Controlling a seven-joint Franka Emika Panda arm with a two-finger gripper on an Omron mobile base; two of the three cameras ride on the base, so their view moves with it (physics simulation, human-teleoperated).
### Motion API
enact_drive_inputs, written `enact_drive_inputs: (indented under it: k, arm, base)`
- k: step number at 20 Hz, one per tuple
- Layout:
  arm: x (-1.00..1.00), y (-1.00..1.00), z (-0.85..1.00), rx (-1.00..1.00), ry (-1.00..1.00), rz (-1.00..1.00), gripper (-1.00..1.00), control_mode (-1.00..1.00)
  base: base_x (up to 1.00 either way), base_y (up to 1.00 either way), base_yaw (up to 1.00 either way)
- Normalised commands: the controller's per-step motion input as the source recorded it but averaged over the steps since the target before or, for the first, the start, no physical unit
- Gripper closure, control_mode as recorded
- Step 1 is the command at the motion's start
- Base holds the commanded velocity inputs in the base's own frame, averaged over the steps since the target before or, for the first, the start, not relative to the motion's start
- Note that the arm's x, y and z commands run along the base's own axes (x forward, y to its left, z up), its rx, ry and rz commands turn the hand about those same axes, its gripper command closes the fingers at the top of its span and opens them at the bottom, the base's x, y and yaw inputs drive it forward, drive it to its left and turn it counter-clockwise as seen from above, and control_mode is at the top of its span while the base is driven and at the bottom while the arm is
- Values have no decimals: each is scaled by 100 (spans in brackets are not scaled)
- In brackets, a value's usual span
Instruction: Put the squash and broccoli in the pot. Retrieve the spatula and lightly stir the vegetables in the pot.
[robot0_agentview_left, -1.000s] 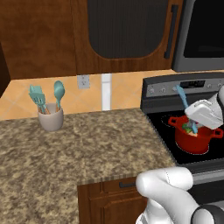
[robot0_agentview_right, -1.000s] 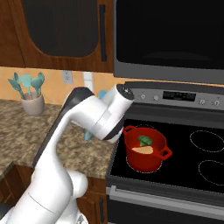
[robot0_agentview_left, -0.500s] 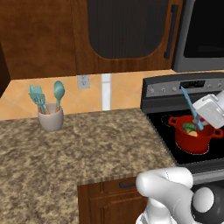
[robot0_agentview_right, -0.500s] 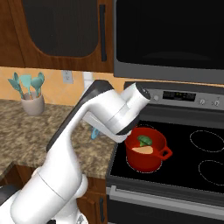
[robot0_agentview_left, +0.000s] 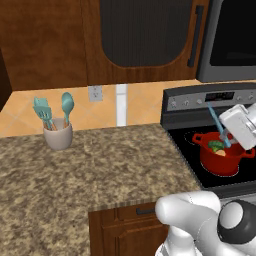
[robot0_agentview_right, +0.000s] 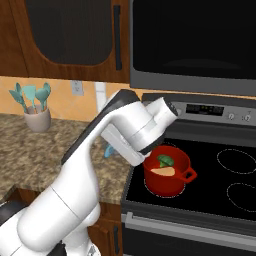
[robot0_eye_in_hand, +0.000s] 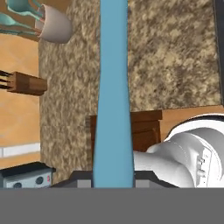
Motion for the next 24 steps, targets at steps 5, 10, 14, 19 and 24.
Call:
enact_drive_inputs:
  k: [5, 10, 14, 19, 24]
  arm:
    - [10, 0, 0, 2, 19, -13, 100, -100]
    - [16, 0, -7, 8, 5, -14, 100, -100]
    - [15, 0, -9, 4, 3, -16, 100, -100]
    - [2, -3, 0, 14, 0, -14, 100, -100]
    - [5, -4, 0, 21, 6, -18, 100, -100]
  base:
    - [0, 0, 0]
    - [0, 0, 0]
    - [0, 0, 0]
    - [0, 0, 0]
    - [0, 0, 0]
